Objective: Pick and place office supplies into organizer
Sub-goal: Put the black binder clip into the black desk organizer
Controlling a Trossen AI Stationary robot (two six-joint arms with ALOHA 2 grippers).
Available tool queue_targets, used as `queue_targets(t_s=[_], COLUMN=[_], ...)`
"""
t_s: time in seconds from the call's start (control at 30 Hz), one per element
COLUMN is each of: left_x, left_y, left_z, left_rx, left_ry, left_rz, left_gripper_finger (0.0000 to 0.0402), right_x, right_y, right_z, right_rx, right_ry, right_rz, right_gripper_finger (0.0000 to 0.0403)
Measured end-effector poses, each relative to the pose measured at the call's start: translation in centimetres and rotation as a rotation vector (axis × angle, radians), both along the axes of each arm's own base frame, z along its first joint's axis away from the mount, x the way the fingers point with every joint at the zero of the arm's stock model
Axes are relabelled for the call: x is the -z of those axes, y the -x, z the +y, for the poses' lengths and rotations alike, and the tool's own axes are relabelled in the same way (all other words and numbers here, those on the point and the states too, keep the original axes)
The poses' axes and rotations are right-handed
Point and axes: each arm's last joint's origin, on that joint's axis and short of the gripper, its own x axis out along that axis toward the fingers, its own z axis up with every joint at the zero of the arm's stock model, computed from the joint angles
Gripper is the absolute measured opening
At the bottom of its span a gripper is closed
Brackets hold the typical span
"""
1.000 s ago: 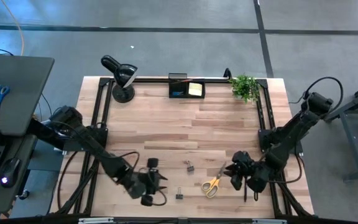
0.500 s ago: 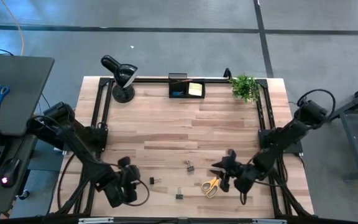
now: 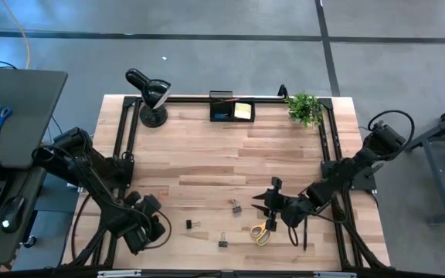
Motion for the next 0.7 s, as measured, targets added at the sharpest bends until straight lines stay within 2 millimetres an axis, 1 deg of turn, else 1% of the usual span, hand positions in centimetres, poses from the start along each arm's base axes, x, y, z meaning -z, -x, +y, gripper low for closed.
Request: queue_targets(t_s=[0.1,0.27,0.37,0.47,0.6,0.7], left_x=[0.2,0.8,0.8,0.5,0.0,-0.3], left_y=[-0.3,-0.3,-0.5,-1.1,-1.9,-2.2], left_z=[-0.2,-0.1,-0.1,-0.2,-0.4,-0.6], left_rx=[0.0,0.001,0.007,0.038,0.132,0.192], left_ry=[0.014,0.032,-0.002,-0.075,-0.232,-0.318], left_rz=[-0.059,-0.078,-0.134,-0.263,-0.419,-0.472], left_gripper_finger=[0.0134,0.0134,0.0134,0.0134,0.0134,0.0134], right_x=[0.1,0.2,0.3,0.7,2.6,4.2], right_y=[0.0,-0.4,-0.9,-1.8,-2.9,-3.2], right_z=[0.0,-0.3,-0.7,-1.2,-1.0,-0.9], right_rx=[-0.058,-0.185,-0.199,-0.165,-0.202,-0.221], right_ry=[0.031,0.028,0.016,-0.002,-0.008,0.023], right_rz=[0.026,0.081,0.078,0.058,0.074,0.107], right_gripper_finger=[0.0116,0.0116,0.0116,0.0116,0.0117,0.0125])
